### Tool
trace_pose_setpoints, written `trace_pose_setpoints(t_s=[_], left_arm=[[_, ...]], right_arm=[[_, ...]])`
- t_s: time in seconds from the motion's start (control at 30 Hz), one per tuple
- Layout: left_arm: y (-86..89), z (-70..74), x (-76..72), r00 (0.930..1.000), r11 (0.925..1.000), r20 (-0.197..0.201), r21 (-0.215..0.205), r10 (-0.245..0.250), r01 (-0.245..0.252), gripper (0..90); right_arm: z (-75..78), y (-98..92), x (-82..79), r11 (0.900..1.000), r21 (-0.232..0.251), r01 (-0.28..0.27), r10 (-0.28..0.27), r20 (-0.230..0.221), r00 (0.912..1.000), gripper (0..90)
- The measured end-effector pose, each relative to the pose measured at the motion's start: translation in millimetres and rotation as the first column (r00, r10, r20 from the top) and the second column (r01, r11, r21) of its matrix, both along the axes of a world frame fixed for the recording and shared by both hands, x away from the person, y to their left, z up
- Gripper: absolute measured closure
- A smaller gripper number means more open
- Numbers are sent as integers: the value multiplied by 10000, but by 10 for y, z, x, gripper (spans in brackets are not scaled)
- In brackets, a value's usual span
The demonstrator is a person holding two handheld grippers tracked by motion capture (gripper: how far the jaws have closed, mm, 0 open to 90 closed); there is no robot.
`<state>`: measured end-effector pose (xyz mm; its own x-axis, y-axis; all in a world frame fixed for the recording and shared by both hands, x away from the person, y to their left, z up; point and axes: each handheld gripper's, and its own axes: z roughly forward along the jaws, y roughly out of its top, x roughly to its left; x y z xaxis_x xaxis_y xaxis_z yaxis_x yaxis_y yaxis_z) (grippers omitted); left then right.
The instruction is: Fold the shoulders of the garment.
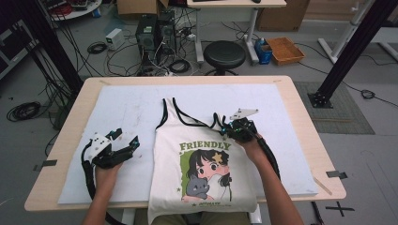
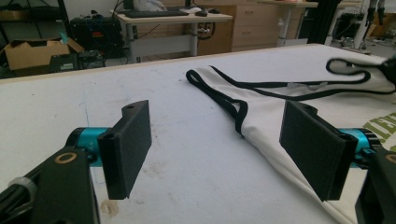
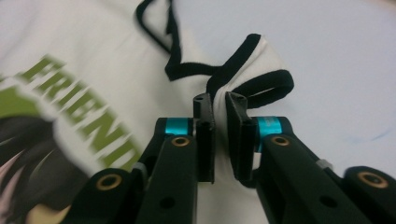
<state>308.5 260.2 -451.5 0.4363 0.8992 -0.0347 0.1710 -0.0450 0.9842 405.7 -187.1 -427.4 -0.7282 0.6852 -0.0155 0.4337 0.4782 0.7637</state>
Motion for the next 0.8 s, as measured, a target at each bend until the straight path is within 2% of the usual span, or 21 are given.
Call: trace_pose_setpoints(t_s=[0.03, 0.07, 0.1, 0.13, 0.17, 0.23, 0.27, 0.3, 0.33, 0.4, 0.43, 0.47, 0.53, 0.57, 0.6, 0.67, 0.7, 0.73, 0.77, 0.8], left_arm=[[0, 0, 0, 10000, 10000, -6, 1, 3, -3, 252], [-1, 0, 0, 10000, 10000, -23, -10, 23, -23, 252], [-1, 1, 1, 10000, 10000, -35, -25, 34, -34, 252], [0, 1, 3, 10000, 10000, -47, -9, 33, -33, 253], [-1, 1, 4, 10000, 10000, -56, 4, 41, -41, 253], [-6, 1, 5, 10000, 10000, -45, 14, 47, -47, 253], [-5, 1, 7, 10000, 10000, -44, 49, 21, -21, 255], [-5, 1, 8, 10000, 10000, -50, 46, 25, -25, 255], [-4, 1, 8, 10000, 10000, -47, 39, 15, -15, 255], [-2, 1, 8, 10000, 10000, -46, 29, 18, -18, 255], [-1, 1, 7, 10000, 10000, -54, 29, 6, -5, 255], [-1, 1, 7, 10000, 10000, -62, 7, 21, -21, 255], [-1, 0, 6, 10000, 10000, -71, -46, 31, -31, 255], [0, -1, 8, 10000, 10000, -46, -80, 29, -29, 255], [3, 0, 7, 10000, 10000, -57, -88, 20, -21, 255], [2, 0, 7, 10000, 10000, -58, -78, 14, -15, 255], [-1, 0, 6, 10000, 10000, -52, -55, 33, -34, 255], [-2, 0, 4, 10000, 10000, -56, -27, 48, -49, 256], [-2, 1, 4, 10000, 10000, -45, -1, 41, -41, 256], [-4, 1, 2, 10000, 10000, -31, 11, 37, -37, 255]], right_arm=[[0, 0, 0, 10000, 0, 0, 0, 0, 10000, 776], [6, -1, -18, 9995, 280, -170, 184, -482, 9987, 572], [6, -1, -18, 9995, 280, -170, 184, -482, 9987, 572], [81, -22, -5, 9956, 914, 201, -175, -298, 9994, 474], [81, -22, -5, 9956, 914, 201, -175, -298, 9994, 474], [172, -27, 66, 9910, 1223, 548, -537, -125, 9985, 459], [209, 22, 179, 9911, 1001, 876, -859, -207, 9961, 445], [209, 22, 179, 9911, 1001, 876, -859, -207, 9961, 445], [203, 62, 248, 9916, 723, 1071, -1051, -306, 9940, 445], [151, 155, 387, 9908, 333, 1313, -1289, -664, 9894, 452], [113, 195, 454, 9901, 146, 1396, -1377, -915, 9862, 489], [73, 229, 513, 9891, -101, 1471, -1472, -1140, 9825, 535], [7, 271, 584, 9921, -625, 1091, -1170, -1403, 9832, 760], [0, 275, 586, 9909, -856, 1040, -1141, -1225, 9859, 863], [20, 259, 572, 9918, -804, 991, -1070, -1018, 9890, 869], [107, 198, 495, 9964, -297, 790, -800, -360, 9961, 876], [210, 124, 380, 9988, -40, 498, -496, 334, 9982, 878], [262, 77, 307, 9994, 154, 296, -305, 606, 9977, 878], [262, 77, 307, 9994, 154, 296, -305, 606, 9977, 878], [305, 28, 226, 9994, 322, 117, -148, 969, 9952, 878]])
